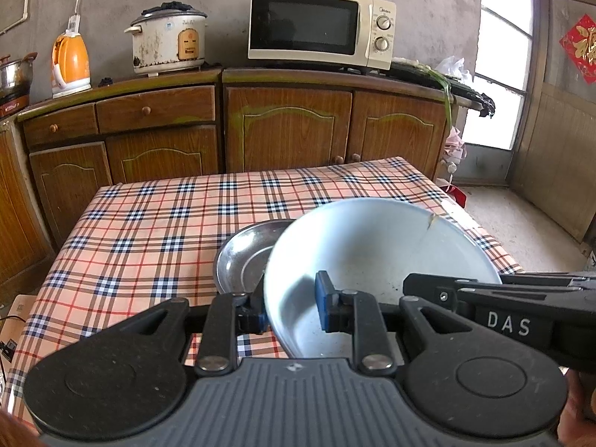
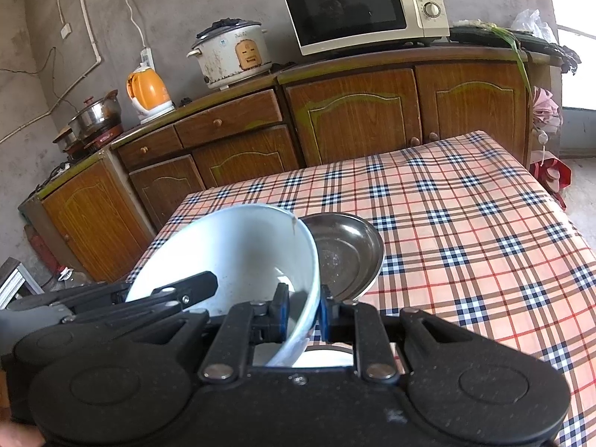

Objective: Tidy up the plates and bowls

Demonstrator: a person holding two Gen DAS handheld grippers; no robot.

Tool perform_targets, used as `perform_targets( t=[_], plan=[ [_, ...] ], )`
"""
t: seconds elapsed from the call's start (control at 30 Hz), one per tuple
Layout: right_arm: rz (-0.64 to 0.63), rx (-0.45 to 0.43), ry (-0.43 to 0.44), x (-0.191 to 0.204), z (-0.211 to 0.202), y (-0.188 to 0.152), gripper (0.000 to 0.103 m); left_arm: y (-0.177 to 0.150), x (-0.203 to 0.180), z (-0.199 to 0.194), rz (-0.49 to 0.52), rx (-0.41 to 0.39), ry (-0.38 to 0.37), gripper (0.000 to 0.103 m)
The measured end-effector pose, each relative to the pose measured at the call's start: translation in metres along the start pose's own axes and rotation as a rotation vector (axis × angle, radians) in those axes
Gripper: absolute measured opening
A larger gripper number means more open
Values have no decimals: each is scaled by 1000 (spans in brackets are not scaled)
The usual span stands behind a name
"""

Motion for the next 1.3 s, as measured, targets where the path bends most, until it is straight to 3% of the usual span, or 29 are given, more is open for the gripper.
perform_targets(
  t=[1.3],
  plan=[
    [2, 26, -19, -9, -8, -24, 22, -23, -12, -5, -7, 40, 6, 25]
  ],
)
Point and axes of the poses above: each gripper's, at about its wrist camera, not at the fingertips, and z roughly the way its jaws point, x to its left, y to its top, the point moved 7 cm from there along z, roughly the way its jaws point, and after that the axes turned 15 degrees about y, right-handed, at the moved point
